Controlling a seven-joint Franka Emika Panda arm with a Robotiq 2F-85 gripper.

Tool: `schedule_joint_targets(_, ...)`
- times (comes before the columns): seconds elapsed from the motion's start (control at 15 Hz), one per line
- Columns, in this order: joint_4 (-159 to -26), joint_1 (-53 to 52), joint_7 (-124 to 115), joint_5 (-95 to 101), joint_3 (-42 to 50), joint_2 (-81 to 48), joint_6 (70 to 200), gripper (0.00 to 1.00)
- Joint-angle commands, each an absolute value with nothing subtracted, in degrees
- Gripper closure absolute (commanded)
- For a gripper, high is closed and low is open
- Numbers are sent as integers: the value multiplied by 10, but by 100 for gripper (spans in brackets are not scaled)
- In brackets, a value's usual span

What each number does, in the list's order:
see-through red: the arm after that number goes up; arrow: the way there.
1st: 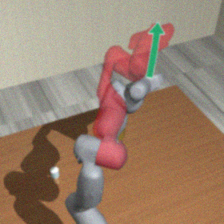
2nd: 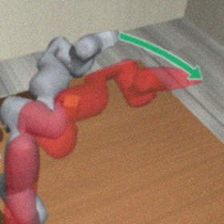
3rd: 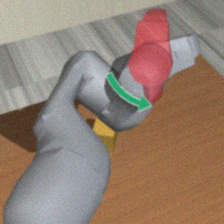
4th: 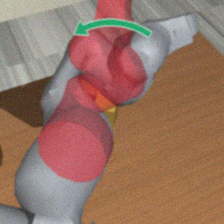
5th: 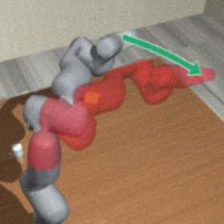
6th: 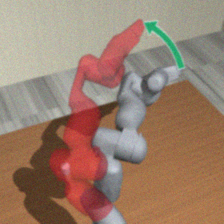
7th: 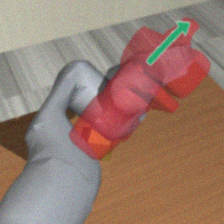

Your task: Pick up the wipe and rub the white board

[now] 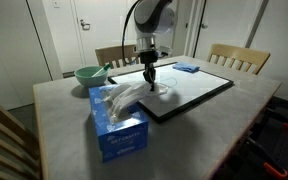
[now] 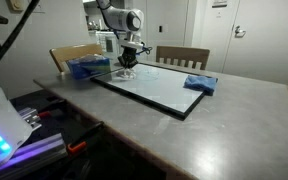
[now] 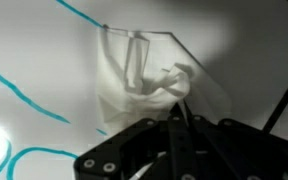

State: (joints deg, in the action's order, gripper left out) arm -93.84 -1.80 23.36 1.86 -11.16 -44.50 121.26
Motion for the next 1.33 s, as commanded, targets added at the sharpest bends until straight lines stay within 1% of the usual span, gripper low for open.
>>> schedule_joint_targets(0.0, -934, -20, 241, 28, -94, -504, 1251, 100)
schedule_joint_targets(0.67, -846, -16, 257, 32, -83, -550, 1223, 100)
schedule_joint_targets(1.27, -762, -30, 313, 29, -105, -594, 1172, 100)
